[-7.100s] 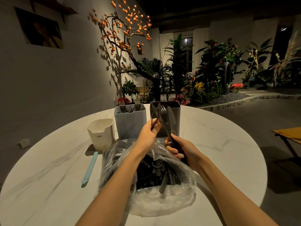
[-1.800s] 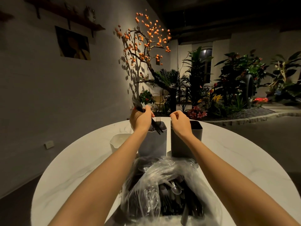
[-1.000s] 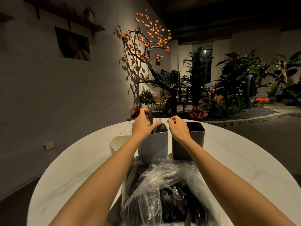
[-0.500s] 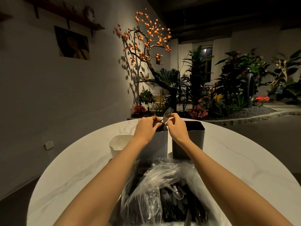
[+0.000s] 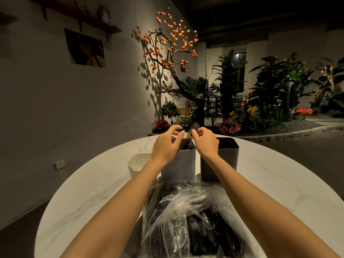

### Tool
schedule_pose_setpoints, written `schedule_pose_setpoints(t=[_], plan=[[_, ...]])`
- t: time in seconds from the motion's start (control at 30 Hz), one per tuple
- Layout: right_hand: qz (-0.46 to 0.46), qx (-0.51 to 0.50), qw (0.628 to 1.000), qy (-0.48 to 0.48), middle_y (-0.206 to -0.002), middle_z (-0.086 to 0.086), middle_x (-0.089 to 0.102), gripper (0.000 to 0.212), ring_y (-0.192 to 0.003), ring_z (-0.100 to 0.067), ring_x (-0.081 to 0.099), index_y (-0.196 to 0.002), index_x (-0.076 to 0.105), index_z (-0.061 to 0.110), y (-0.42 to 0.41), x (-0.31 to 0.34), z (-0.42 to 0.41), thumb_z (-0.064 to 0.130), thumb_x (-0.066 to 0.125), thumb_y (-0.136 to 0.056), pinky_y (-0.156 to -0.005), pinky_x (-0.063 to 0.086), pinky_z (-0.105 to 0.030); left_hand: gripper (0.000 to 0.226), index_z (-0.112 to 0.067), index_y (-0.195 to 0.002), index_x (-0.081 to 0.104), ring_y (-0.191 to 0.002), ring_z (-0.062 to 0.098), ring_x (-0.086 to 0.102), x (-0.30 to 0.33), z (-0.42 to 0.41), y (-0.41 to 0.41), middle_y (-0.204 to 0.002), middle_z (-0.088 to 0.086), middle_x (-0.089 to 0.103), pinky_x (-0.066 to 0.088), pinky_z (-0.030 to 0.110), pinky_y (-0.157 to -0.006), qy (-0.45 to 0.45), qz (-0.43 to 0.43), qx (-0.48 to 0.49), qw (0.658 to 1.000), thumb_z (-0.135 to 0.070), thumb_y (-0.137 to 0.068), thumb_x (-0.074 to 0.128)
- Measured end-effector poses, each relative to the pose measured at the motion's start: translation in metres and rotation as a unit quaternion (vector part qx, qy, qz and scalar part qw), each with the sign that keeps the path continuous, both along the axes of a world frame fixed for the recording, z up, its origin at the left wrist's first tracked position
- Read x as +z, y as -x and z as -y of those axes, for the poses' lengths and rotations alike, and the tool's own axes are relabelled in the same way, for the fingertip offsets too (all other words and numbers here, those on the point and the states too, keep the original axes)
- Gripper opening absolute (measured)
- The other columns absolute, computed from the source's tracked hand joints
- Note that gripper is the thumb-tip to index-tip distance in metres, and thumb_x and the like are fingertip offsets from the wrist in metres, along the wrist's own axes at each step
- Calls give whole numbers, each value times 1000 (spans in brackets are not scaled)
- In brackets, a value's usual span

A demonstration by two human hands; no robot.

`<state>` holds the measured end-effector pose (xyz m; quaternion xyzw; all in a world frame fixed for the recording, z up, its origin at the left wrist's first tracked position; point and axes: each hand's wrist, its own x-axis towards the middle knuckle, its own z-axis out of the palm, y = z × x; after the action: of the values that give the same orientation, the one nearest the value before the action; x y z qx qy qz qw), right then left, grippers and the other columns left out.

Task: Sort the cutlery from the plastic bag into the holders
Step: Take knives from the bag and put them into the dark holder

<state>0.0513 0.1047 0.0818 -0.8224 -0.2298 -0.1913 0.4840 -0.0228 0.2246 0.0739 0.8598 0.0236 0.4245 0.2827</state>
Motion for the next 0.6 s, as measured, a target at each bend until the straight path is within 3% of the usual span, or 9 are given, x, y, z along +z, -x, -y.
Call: schedule_pose_setpoints(t=[0.07, 0.17, 0.27, 0.33, 0.37, 0.43, 0.5, 0.6], plan=[[-21, -20, 997, 72, -85, -2, 62, 33, -101, -26, 56, -82, 64, 15, -4, -4, 0, 41, 50, -96, -89, 36, -39, 28, -19, -115, 64, -90, 17, 66, -2, -3, -3, -101, 3, 71, 57, 37, -76, -5, -26, 20, 999, -33, -101, 44], [-52, -44, 981, 183, -115, -10, 60, 36, -120, -31, 44, -107, 68, 12, -4, -9, -2, 43, 54, -93, -95, 34, -41, 33, -17, -96, 70, -86, 20, 62, -7, -10, -8, -93, 3, 70, 54, 42, -77, -19, -100, 64, 993, -33, -102, 41], [-2, -51, 989, 137, -130, -9, 49, 41, -125, -29, 40, -125, 51, 14, 1, -10, -3, 35, 60, -92, -100, 35, -41, 40, -17, -84, 66, -86, 23, 61, -6, -9, -8, -91, 4, 68, 45, 33, -70, -39, -126, 116, 984, -35, -103, 36], [55, -12, 989, 138, -136, -5, 47, 42, -127, -26, 41, -133, 47, 16, 3, -10, -2, 26, 56, -94, -101, 34, -41, 43, -19, -87, 66, -92, 26, 60, -3, -8, -8, -96, 4, 68, 42, 35, -76, -96, -148, 177, 968, -35, -104, 30], [73, 14, 984, 162, -135, -4, 50, 36, -126, -25, 43, -131, 51, 17, 2, -10, -1, 24, 51, -96, -103, 32, -42, 44, -18, -93, 67, -96, 27, 58, -2, -8, -8, -99, 5, 68, 39, 38, -83, -128, -160, 209, 956, -35, -104, 27], [67, 48, 971, 226, -115, -4, 62, 28, -118, -24, 49, -104, 66, 18, 1, -13, 1, 23, 39, -99, -105, 27, -42, 45, -16, -103, 66, -106, 26, 54, 0, -11, -8, -109, 6, 66, 35, 41, -91, -153, -188, 260, 935, -33, -104, 24], [55, 41, 955, 287, -93, -5, 63, 37, -111, -24, 51, -78, 59, 18, 0, -15, 3, 26, 30, -99, -108, 21, -45, 43, -15, -113, 62, -115, 27, 49, -1, -15, -9, -121, 8, 60, 33, 42, -96, -135, -232, 282, 921, -32, -103, 24], [54, 46, 951, 300, -90, -3, 59, 38, -112, -24, 50, -73, 55, 20, -2, -16, 3, 26, 28, -100, -112, 16, -48, 45, -16, -127, 54, -125, 30, 42, -3, -19, -8, -135, 13, 51, 30, 46, -103, -59, -264, 279, 922, -37, -104, 23]])
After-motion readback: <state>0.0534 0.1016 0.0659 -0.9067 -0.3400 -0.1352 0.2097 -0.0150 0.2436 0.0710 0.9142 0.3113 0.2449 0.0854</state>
